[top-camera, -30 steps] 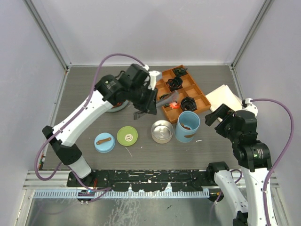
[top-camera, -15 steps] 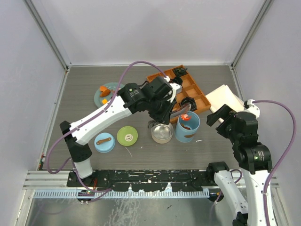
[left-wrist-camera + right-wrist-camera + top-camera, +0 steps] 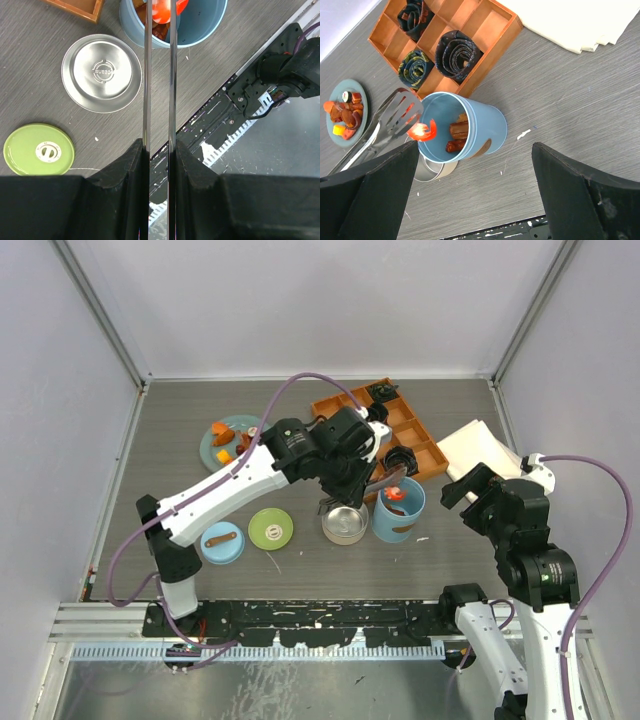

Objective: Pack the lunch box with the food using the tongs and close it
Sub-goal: Place the fake food in the packing box.

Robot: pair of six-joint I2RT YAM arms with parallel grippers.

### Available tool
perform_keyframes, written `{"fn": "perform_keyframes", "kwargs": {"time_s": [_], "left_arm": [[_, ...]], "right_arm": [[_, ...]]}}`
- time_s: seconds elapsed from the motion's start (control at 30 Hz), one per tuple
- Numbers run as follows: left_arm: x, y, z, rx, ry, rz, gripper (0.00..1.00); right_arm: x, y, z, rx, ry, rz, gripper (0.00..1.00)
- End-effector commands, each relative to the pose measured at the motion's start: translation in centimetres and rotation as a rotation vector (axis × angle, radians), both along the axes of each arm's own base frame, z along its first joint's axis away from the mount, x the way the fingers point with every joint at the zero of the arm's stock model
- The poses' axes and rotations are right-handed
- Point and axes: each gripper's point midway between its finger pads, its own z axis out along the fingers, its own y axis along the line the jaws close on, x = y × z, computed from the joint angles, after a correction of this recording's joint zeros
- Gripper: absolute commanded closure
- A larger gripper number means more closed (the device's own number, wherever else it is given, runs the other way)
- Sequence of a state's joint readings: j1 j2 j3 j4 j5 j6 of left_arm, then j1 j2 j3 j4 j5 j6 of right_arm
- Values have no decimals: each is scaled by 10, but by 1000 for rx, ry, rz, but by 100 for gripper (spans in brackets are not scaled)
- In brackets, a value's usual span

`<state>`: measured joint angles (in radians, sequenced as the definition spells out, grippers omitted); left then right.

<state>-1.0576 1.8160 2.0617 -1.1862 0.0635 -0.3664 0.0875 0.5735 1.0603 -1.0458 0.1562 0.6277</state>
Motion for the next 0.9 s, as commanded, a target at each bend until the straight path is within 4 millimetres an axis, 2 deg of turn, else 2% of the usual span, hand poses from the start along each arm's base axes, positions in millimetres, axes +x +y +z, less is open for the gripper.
{"fn": "perform_keyframes", "kwargs": {"time_s": [0.0, 0.33, 0.57, 0.73, 0.87], "left_arm": [[2, -9, 20, -60, -42, -20, 77], [0, -14, 33, -103, -45, -36, 63], [0, -11, 41, -120, -62, -28, 61], [19, 6, 52, -118, -135, 62, 61], [45, 37, 54, -131, -141, 198, 62]], "right_arm": [[2, -4, 18, 3, -62, -25, 0], [3, -4, 19, 1, -62, -24, 0], [4, -3, 19, 1, -63, -22, 0], [5, -2, 19, 5, -63, -16, 0], [6, -1, 18, 8, -60, -9, 0]]}}
